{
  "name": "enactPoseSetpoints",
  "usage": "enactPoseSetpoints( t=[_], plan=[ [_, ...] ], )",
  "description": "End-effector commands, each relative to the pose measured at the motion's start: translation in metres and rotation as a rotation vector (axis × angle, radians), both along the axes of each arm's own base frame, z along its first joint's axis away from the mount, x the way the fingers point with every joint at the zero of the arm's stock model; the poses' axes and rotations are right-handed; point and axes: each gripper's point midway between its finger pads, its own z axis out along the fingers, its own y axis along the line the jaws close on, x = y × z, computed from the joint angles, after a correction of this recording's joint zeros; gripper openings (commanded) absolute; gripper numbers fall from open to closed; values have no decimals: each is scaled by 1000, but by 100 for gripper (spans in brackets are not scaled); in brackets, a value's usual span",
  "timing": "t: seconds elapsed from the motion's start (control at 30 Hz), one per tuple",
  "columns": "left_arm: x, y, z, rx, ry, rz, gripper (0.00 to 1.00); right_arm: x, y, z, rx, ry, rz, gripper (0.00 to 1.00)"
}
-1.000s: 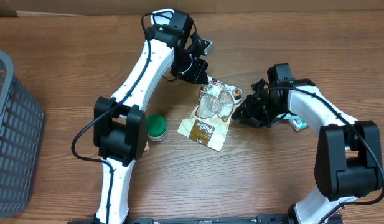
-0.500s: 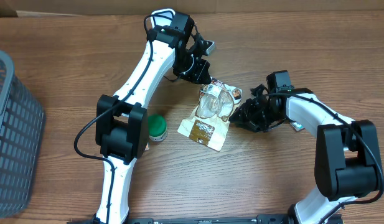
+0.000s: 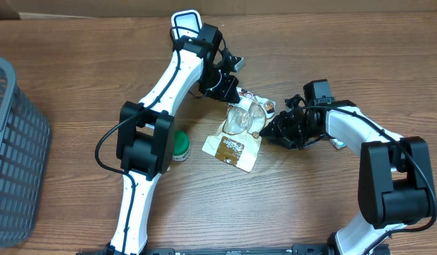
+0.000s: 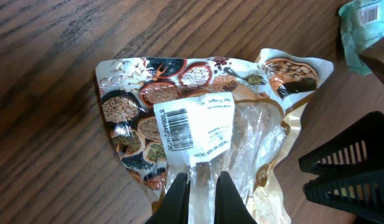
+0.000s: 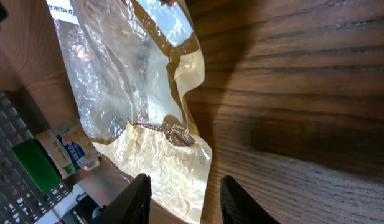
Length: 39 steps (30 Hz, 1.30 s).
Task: Scan the item barcode
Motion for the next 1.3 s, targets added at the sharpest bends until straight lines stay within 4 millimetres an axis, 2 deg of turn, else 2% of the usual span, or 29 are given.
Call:
enactPoseSetpoints(
  t=[0.0, 0.2, 0.47, 0.77, 0.9, 1.03, 1.27],
  plan=[
    [0, -3, -2, -24, -7, -24, 4, -2, 3, 1, 16, 6, 1, 34],
    [2, -6, -4, -29, -15, -23, 4, -1, 3, 0, 17, 11, -12, 35],
    [-2, -19, -17, -55, 23, -22, 4, -1, 3, 0, 16, 12, -12, 35],
    [-2, -25, -22, -46, 62, 40, 4, 1, 3, 0, 16, 20, -31, 34],
    [-3, -22, -33, 27, 63, 84, 4, 2, 3, 0, 11, 19, -36, 33],
    [-7, -26, -43, 29, 64, 79, 4, 2, 3, 0, 11, 19, -36, 33],
    [-14, -20, -59, 43, 101, 106, 4, 2, 3, 0, 11, 17, -37, 33]
  ],
)
